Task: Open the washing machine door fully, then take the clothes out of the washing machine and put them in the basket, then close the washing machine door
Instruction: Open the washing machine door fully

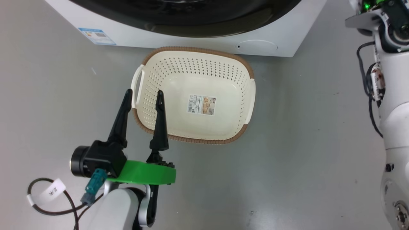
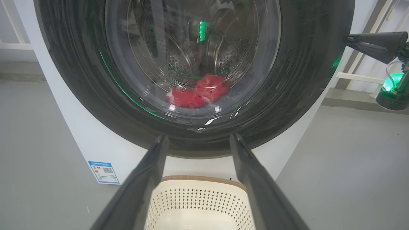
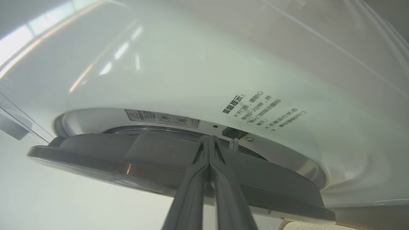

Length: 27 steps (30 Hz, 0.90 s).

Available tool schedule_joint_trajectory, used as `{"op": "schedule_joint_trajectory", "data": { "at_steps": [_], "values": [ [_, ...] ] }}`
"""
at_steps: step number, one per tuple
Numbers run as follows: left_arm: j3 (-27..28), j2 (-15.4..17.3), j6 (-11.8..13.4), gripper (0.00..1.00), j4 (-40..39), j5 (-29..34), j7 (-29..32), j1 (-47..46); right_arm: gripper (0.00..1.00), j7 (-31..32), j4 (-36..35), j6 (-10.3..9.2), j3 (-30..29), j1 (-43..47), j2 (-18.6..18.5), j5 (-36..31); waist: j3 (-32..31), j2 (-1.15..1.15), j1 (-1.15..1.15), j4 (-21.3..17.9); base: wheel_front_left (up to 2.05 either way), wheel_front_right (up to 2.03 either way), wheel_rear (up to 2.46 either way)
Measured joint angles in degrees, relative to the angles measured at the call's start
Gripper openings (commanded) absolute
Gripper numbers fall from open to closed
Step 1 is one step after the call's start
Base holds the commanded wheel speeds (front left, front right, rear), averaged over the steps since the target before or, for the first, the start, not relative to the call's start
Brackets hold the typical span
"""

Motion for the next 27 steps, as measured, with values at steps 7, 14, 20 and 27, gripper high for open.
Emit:
{"op": "schedule_joint_trajectory", "data": {
  "at_steps": [7, 14, 20, 27],
  "values": [
    [-0.6, 0.0, 0.0, 1.0, -0.2, -0.2, 0.0, -0.8, 0.0, 1.6, 4.3, 0.0, -0.2, -3.9, -1.2, -0.3, 1.0, 0.0, 0.0, 1.2, 0.0, 0.0, 0.0],
    [-0.9, 0.0, 0.0, 1.0, -0.2, -1.0, 0.0, -0.8, 0.0, 3.7, 6.5, 0.0, 0.0, -6.1, -1.3, -0.2, 1.8, 0.0, 0.0, 2.0, 0.0, 0.0, 0.0],
    [-1.2, 0.0, 0.0, 1.0, -0.2, -1.5, 0.0, -0.9, 0.0, 4.3, 7.9, 0.0, 0.1, -7.3, -1.8, -0.2, 2.2, 0.0, 0.0, 2.7, 0.0, 0.0, 0.0],
    [-1.6, 0.0, 0.0, 1.0, -0.2, -1.6, 0.0, -1.7, 0.0, 6.8, 9.6, -0.01, -0.1, -8.8, -2.2, 0.3, 2.4, 0.0, 0.0, 3.2, 0.0, 0.0, 0.0]
  ]
}}
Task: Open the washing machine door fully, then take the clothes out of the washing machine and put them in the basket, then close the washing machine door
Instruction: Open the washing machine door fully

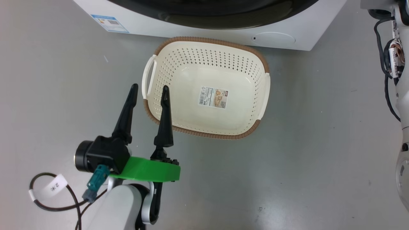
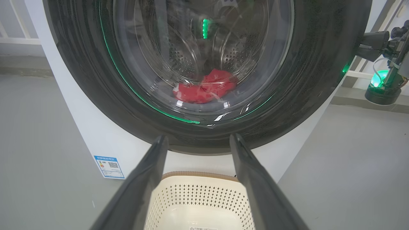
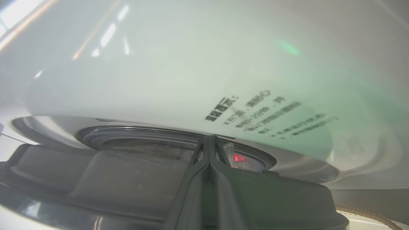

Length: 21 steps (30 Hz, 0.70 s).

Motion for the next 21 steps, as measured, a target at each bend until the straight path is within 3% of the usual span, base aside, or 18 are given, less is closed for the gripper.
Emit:
{"op": "schedule_joint_trajectory", "data": {
  "at_steps": [11, 21],
  "values": [
    [-0.1, 0.0, 0.0, 1.0, 0.2, 0.0, 0.0, 0.0, 0.0, 2.2, 0.4, -0.37, 0.3, -0.7, -0.3, 0.2, 0.1, 0.0, 0.0, 0.0, 0.0, 0.0, 0.0],
    [0.2, 0.0, 0.0, 1.0, 0.4, 0.0, 0.0, 0.0, 0.0, 4.2, -3.4, -0.4, 0.8, 2.0, 0.1, 1.7, -1.4, 0.0, 0.0, -0.8, 0.0, 0.0, 0.0]
  ]
}}
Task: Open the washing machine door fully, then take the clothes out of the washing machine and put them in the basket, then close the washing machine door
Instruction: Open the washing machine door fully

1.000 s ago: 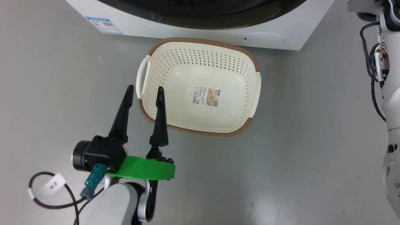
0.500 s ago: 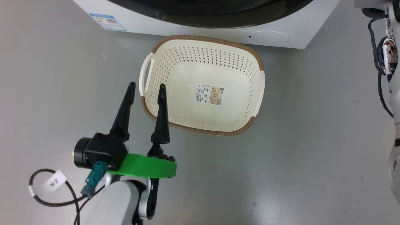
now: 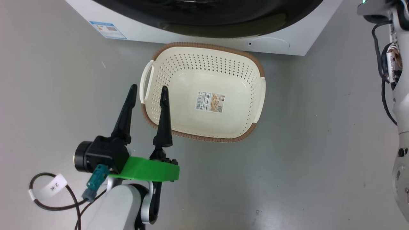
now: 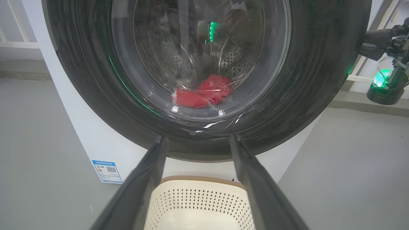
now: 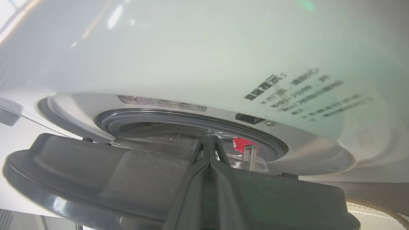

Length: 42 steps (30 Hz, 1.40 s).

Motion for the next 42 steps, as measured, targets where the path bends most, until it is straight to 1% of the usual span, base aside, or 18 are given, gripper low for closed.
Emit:
{"op": "schedule_joint_trajectory", "data": {
  "at_steps": [16, 36, 40, 42],
  "values": [
    [0.9, 0.0, 0.0, 1.0, 0.2, 0.0, 0.0, 0.2, 0.0, 4.1, -2.4, 0.0, 0.2, 4.8, 0.9, 0.5, -2.6, 0.0, 0.0, -1.2, 0.0, 0.0, 0.0],
    [2.2, 0.0, -0.1, 1.0, 1.0, 0.0, 0.0, 3.0, 0.0, 8.2, -5.7, 0.0, 1.5, 14.1, 1.8, 1.3, -9.2, 0.0, 0.0, -0.8, 0.0, 0.0, 0.0],
    [2.4, 0.0, -0.1, 1.0, 1.2, 0.0, 0.0, 4.2, 0.0, 8.9, -7.0, 0.0, 2.2, 16.3, 1.8, 2.2, -10.6, 0.0, 0.0, -0.5, 0.0, 0.0, 0.0],
    [2.6, 0.0, -0.1, 1.0, 1.3, 0.0, 0.0, 4.8, 0.0, 9.1, -7.6, 0.0, 3.2, 17.5, 1.7, 3.9, -11.3, 0.0, 0.0, -0.4, 0.0, 0.0, 0.0]
  ]
}}
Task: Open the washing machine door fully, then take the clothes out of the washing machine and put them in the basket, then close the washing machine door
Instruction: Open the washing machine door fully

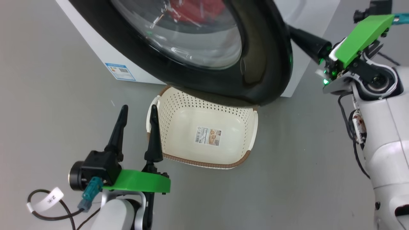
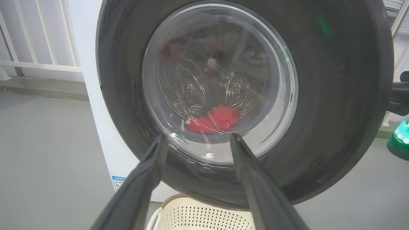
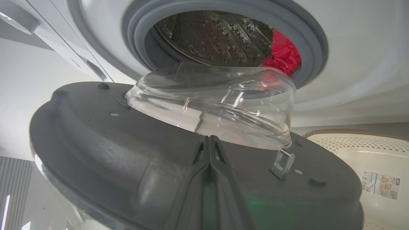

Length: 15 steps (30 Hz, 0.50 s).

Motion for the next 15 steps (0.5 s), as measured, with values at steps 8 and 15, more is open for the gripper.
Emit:
{"op": "schedule_joint_trajectory", "data": {
  "at_steps": [8, 15],
  "values": [
    [0.6, 0.0, 0.0, 1.0, 0.7, 0.1, 0.0, 1.4, 0.0, 0.1, -2.4, 0.0, 4.1, 5.4, 0.1, 4.3, -3.4, 0.0, 0.0, 0.4, 0.0, 0.0, 0.0],
    [1.1, 0.0, 0.0, 1.0, 0.8, 0.1, 0.0, 3.3, 0.0, 0.5, -5.8, 0.0, 8.2, 10.6, 0.2, 7.5, -6.3, 0.0, 0.0, 0.9, 0.0, 0.0, 0.0]
  ]
}}
